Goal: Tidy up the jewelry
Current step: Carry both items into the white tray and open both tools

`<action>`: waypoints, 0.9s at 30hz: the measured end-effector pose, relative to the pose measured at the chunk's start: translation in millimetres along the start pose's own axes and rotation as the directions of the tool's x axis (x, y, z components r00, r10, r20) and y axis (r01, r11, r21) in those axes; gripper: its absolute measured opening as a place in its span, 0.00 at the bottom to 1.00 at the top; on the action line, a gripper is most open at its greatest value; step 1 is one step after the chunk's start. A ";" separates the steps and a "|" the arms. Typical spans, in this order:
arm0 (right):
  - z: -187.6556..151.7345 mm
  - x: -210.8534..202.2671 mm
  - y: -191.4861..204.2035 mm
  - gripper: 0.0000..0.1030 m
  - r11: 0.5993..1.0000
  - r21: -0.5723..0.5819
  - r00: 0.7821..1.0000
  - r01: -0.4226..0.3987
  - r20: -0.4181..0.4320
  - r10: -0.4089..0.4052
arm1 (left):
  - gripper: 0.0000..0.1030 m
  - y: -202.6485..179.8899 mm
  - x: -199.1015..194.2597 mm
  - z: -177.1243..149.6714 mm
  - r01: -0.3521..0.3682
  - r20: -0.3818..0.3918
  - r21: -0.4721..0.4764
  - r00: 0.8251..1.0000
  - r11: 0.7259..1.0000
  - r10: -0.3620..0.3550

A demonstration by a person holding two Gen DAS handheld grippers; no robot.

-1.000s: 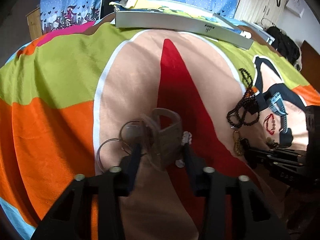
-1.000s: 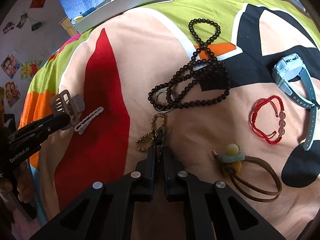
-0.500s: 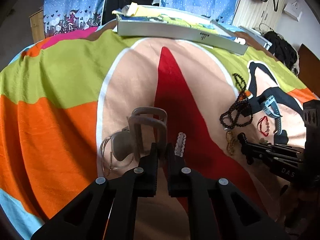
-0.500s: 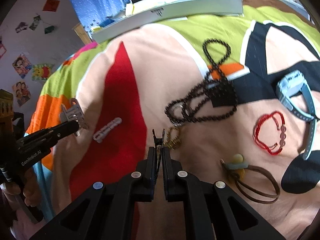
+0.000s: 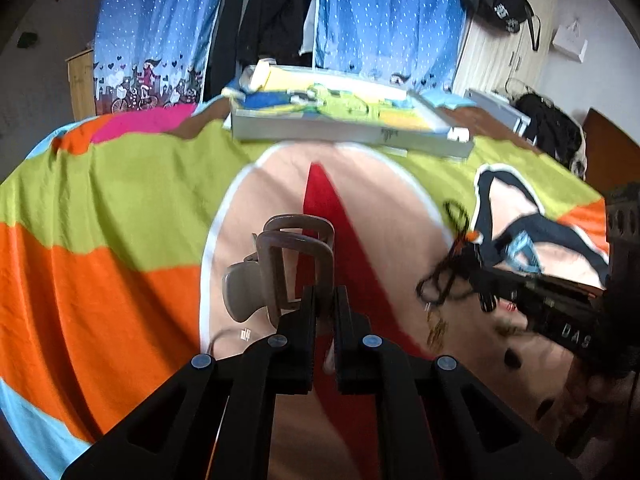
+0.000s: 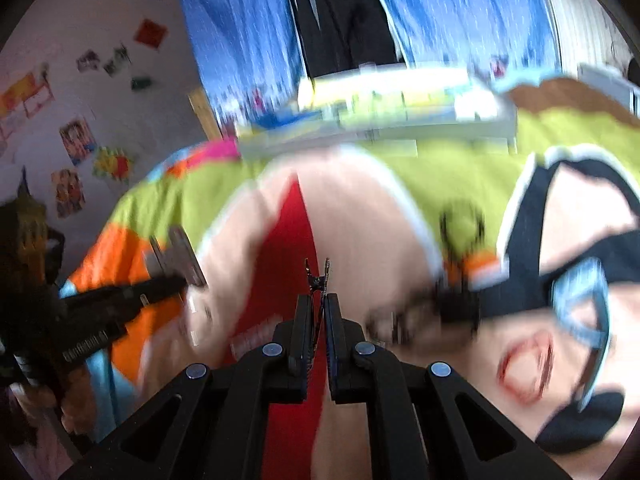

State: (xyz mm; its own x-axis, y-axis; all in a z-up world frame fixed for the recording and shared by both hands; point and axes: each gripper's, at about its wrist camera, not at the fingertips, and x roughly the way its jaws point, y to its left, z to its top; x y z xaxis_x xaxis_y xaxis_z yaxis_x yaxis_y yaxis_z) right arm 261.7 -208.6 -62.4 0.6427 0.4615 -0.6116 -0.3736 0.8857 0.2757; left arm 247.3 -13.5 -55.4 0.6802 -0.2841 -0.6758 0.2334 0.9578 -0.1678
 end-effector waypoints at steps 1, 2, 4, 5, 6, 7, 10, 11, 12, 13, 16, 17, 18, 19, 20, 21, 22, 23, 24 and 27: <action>11.6 -1.3 -0.2 0.06 1.000 -0.009 0.999 -0.006 0.046 0.006 | 0.05 -1.9 -0.1 9.9 -0.003 0.021 0.001 1.000 1.000 0.003; 23.9 -3.2 -1.8 0.06 1.000 -0.024 0.995 -0.003 0.098 0.006 | 0.05 -2.4 -0.3 17.8 -0.004 0.037 -0.001 0.999 1.000 0.004; 46.4 -5.9 -5.2 0.06 0.999 -0.051 0.982 0.009 0.188 0.001 | 0.05 -5.9 0.1 44.3 0.013 0.091 -0.021 0.996 1.000 -0.011; 58.6 -5.3 -8.9 0.07 0.998 -0.058 0.974 0.017 0.224 -0.003 | 0.05 -6.6 1.2 55.4 0.020 0.112 -0.028 0.994 0.999 -0.017; 68.9 -3.0 -12.3 0.07 0.998 -0.063 0.968 0.024 0.250 -0.007 | 0.05 -7.5 4.0 68.9 0.029 0.131 -0.036 0.991 0.999 -0.025; 82.2 2.1 -19.2 0.07 0.998 -0.063 0.961 0.030 0.276 -0.011 | 0.05 -11.0 11.7 87.0 0.038 0.151 -0.039 0.988 0.999 -0.032; 109.6 21.2 -40.4 0.07 0.997 -0.059 0.951 0.039 0.309 -0.019 | 0.05 -15.1 32.0 122.5 0.047 0.180 -0.045 0.983 0.998 -0.038; 117.8 28.4 -48.9 0.07 0.998 -0.054 0.952 0.037 0.306 -0.019 | 0.05 -15.3 39.3 132.4 0.049 0.183 -0.052 0.982 0.997 -0.039; 125.5 41.2 -59.1 0.07 0.998 -0.043 0.957 0.035 0.290 -0.021 | 0.05 -16.4 52.8 146.0 0.054 0.183 -0.065 0.982 0.996 -0.041; 129.2 50.7 -66.5 0.06 0.999 -0.032 0.960 0.040 0.279 -0.029 | 0.05 -14.3 60.3 153.8 0.058 0.179 -0.075 0.983 0.996 -0.044; 129.6 74.1 -89.6 0.07 0.999 0.025 0.970 0.038 0.239 -0.043 | 0.05 -8.8 94.0 175.4 0.068 0.132 -0.110 0.990 0.992 -0.053; 128.7 79.1 -96.0 0.07 0.998 0.040 0.972 0.046 0.228 -0.053 | 0.05 -7.0 105.8 179.4 0.064 0.112 -0.122 0.992 0.990 -0.050; 126.9 83.2 -100.8 0.07 0.997 0.051 0.973 0.054 0.222 -0.064 | 0.05 -4.8 114.8 181.1 0.061 0.095 -0.131 0.994 0.989 -0.049; 126.2 86.4 -105.6 0.07 0.996 0.061 0.972 0.058 0.222 -0.070 | 0.05 -2.9 121.9 180.6 0.056 0.081 -0.138 0.996 0.989 -0.045; 125.5 88.5 -109.9 0.07 0.996 0.070 0.971 0.057 0.227 -0.072 | 0.05 -0.9 125.3 179.6 0.051 0.074 -0.141 0.996 0.989 -0.041; 125.4 88.9 -113.1 0.07 0.995 0.079 0.971 0.056 0.229 -0.073 | 0.05 0.0 132.0 178.7 0.040 0.056 -0.142 0.998 0.989 -0.032; 125.7 90.3 -115.9 0.07 0.994 0.088 0.971 0.060 0.227 -0.079 | 0.05 1.1 136.9 176.0 0.028 0.041 -0.145 0.999 0.989 -0.023; 126.5 90.7 -116.7 0.07 0.993 0.097 0.971 0.070 0.223 -0.090 | 0.05 1.6 141.3 174.9 0.024 0.024 -0.152 1.000 0.988 -0.020; 127.0 90.6 -119.6 0.09 0.991 0.113 0.972 0.074 0.216 -0.097 | 0.05 2.2 145.2 173.4 0.020 0.011 -0.156 1.000 0.988 -0.018; 127.0 87.9 -123.1 0.09 0.988 0.134 0.973 0.071 0.209 -0.098 | 0.06 7.9 148.1 169.8 0.012 -0.011 -0.198 1.000 0.980 -0.015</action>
State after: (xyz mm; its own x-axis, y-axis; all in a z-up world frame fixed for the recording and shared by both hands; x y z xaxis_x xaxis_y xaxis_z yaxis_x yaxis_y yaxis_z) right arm 449.2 -270.5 -55.9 0.8019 0.3725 -0.4672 -0.2338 0.9151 0.3285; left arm 467.9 -55.5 -35.0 0.6693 -0.2978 -0.6807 0.0998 0.9439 -0.3149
